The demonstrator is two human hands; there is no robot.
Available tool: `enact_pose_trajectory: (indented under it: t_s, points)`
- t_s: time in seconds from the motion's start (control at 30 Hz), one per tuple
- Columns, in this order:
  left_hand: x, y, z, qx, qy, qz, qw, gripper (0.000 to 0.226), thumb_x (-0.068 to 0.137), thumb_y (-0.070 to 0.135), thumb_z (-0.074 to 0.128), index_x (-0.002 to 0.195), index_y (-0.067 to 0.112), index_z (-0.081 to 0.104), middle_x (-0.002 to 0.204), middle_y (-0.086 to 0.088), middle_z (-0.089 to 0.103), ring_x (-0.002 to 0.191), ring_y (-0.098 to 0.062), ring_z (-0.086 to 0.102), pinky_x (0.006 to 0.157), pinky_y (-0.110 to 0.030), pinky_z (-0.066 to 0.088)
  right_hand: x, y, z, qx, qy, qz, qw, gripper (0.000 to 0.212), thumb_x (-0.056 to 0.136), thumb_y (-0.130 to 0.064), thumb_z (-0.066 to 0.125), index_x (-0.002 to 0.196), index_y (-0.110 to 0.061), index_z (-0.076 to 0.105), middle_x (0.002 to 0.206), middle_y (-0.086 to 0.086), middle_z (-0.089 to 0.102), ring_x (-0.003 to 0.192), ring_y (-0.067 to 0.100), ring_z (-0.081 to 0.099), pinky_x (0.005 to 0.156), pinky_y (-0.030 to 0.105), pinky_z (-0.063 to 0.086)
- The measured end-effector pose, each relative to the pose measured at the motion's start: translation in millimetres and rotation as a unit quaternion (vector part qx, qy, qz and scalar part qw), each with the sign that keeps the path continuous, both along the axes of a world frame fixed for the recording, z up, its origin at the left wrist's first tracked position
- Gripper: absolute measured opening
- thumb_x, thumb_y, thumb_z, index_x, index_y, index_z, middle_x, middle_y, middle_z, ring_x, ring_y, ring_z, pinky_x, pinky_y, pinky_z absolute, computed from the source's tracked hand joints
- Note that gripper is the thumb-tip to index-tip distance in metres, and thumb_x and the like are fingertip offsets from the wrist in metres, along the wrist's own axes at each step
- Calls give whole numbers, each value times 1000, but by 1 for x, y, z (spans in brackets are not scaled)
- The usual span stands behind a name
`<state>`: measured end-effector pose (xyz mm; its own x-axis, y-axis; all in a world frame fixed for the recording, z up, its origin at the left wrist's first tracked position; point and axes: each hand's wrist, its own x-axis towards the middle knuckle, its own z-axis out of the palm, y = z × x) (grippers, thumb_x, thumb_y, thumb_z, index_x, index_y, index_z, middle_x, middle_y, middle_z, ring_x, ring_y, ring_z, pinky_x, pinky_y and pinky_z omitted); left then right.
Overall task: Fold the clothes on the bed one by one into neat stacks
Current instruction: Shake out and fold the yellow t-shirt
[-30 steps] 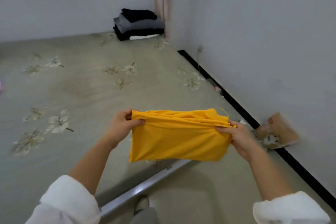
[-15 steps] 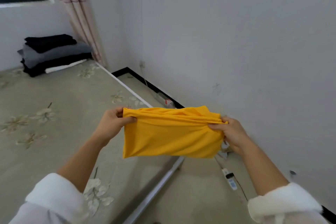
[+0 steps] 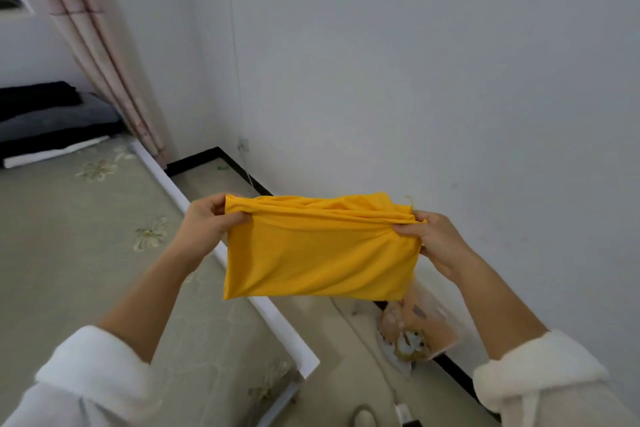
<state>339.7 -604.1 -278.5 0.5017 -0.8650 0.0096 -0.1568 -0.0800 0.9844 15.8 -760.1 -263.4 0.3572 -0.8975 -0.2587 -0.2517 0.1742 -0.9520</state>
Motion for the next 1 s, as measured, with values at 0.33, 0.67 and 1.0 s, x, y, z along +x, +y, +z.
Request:
enact_pose_trajectory:
  t_s: [0.33, 0.67, 1.0]
  points:
    - [-6, -117, -15, 11, 40, 135, 990, 19, 82, 6, 69, 90, 23, 69, 91, -2, 70, 89, -20, 63, 81, -35, 51, 48, -203, 9, -18, 32, 119, 992, 23, 79, -10, 72, 100, -19, 72, 104, 6, 72, 100, 24, 65, 91, 40, 51]
    - [101, -178, -21, 5, 47, 247, 968, 20, 81, 4, 70, 90, 22, 68, 83, 5, 70, 82, -11, 64, 73, -27, 49, 215, -321, -9, -31, 29, 256, 966, 19, 80, -12, 73, 98, -20, 71, 103, 2, 70, 99, 21, 63, 85, 34, 50]
    - [276, -245, -3, 60, -73, 283, 954, 20, 77, -2, 73, 84, 16, 68, 74, -3, 65, 70, -12, 58, 67, -28, 48, 443, -429, -9, -32, 22, 355, 934, 19, 76, -4, 74, 91, -17, 72, 103, 8, 71, 101, 25, 65, 91, 40, 51]
